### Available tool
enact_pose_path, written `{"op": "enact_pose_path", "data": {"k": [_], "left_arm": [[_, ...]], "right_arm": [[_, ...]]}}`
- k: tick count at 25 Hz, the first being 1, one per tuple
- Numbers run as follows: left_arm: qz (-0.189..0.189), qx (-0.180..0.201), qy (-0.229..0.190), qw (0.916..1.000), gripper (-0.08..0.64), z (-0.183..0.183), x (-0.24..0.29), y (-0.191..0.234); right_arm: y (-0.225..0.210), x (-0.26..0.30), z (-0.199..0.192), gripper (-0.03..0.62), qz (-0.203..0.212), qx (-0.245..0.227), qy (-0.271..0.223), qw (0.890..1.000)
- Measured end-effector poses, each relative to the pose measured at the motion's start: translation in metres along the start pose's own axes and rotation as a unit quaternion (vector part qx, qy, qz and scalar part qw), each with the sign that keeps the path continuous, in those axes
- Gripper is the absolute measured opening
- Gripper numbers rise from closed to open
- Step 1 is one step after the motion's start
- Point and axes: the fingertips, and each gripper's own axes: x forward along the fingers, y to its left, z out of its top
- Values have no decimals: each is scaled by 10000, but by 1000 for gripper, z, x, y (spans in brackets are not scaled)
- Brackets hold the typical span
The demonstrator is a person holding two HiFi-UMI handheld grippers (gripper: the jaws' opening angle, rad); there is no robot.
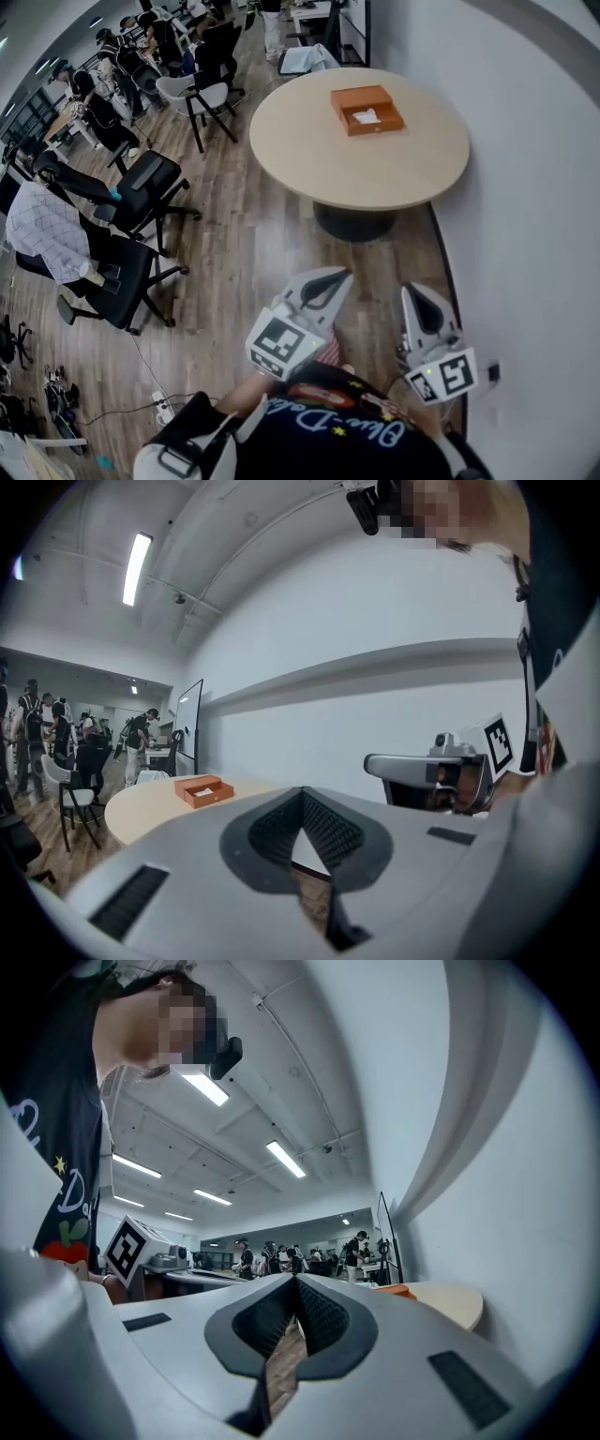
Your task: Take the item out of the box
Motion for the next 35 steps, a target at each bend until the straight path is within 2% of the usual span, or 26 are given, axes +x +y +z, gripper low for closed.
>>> {"op": "enact_pose_path", "data": {"k": [8,12,17,24,31,35], "left_arm": [[-429,-23,-328,9985,-15,19,42,22],[-483,66,-293,9984,-15,20,54,44],[-415,-66,-354,9985,-15,16,63,77],[-110,-152,-432,9989,-15,21,61,132],[-47,-280,-406,9988,-15,18,62,175],[-43,-224,-331,9992,-15,10,62,196]], "right_arm": [[-27,25,13,-5,-294,-325,114,9990],[-35,46,20,-5,-330,-359,106,9988],[-39,83,15,-5,-238,-280,259,9990],[-41,137,15,-5,-50,-454,246,9987],[-39,182,6,-5,66,-453,380,9982],[-39,203,0,-5,38,-481,435,9979]]}}
